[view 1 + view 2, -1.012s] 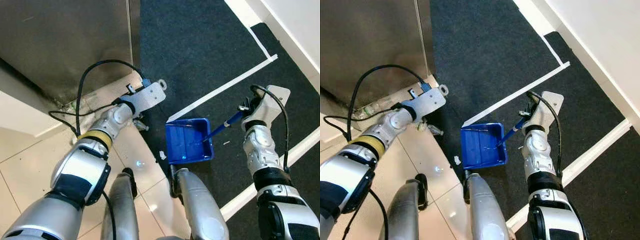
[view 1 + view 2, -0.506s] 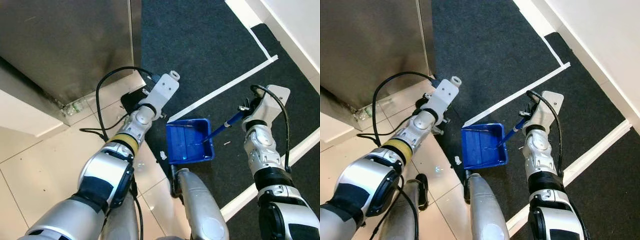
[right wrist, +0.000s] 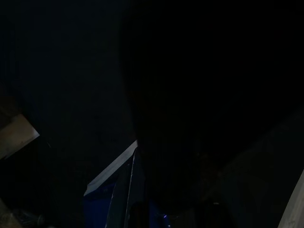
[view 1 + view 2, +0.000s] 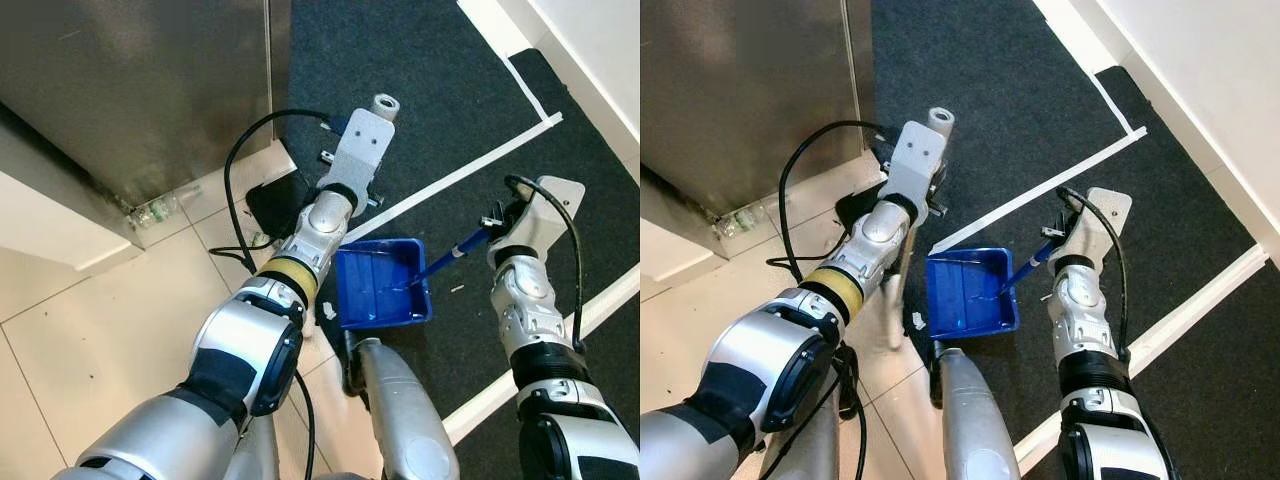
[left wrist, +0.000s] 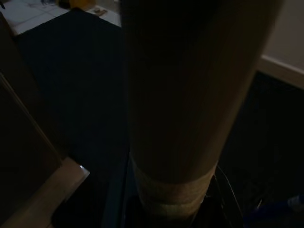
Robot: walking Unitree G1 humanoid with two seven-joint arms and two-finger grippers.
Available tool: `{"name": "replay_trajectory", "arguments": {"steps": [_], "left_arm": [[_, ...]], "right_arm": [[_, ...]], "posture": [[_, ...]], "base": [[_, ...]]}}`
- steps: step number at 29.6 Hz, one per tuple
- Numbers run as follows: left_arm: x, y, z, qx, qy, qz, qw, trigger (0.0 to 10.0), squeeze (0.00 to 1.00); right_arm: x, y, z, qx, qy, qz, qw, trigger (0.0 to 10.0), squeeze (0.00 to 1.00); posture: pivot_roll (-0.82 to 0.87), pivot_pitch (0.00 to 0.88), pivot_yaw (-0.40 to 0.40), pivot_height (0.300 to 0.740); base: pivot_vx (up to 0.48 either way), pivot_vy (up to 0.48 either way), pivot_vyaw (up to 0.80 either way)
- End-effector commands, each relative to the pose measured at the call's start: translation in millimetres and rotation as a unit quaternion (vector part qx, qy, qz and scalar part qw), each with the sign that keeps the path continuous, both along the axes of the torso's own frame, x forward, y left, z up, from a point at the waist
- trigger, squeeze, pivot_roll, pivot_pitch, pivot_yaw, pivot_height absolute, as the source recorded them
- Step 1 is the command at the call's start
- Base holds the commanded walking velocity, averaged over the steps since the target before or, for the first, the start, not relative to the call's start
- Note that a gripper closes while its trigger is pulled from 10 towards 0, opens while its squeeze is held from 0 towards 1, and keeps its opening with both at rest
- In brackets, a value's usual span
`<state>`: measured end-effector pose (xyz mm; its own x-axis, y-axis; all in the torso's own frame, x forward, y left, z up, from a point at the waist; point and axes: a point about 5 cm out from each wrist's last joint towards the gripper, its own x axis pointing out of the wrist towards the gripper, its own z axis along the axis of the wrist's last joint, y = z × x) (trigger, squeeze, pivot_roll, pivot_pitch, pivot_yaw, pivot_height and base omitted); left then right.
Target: Sweep floor
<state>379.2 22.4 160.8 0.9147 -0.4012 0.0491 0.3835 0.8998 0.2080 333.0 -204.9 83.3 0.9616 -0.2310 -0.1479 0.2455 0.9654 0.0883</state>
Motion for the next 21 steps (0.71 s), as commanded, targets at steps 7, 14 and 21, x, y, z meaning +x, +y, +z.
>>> {"name": "replay_trajectory", "arguments": {"steps": [7,14,21], "left_arm": [[-21.7,-77.5,43,-0.072,-0.035,-0.124,0.989,10.0,0.0],[-32.6,-96.7,48,-0.041,-0.026,-0.225,0.973,10.0,0.0],[-8.0,-41.2,55,0.043,-0.016,-0.263,0.964,10.0,0.0]], "right_arm": [[-22.4,6.5,-45,0.012,0.104,0.012,0.994,10.0,0.0],[-24.9,9.2,-50,0.015,0.115,0.016,0.993,10.0,0.0],[-23.6,8.9,-51,0.021,0.121,0.017,0.992,10.0,0.0]], "posture": [[-0.08,0.389,-0.077,0.74],[-0.05,0.392,-0.067,0.74],[-0.01,0.393,-0.071,0.74]], "base": [[0.0,0.0,0.0],[0.0,0.0,0.0],[0.0,0.0,0.0]]}}
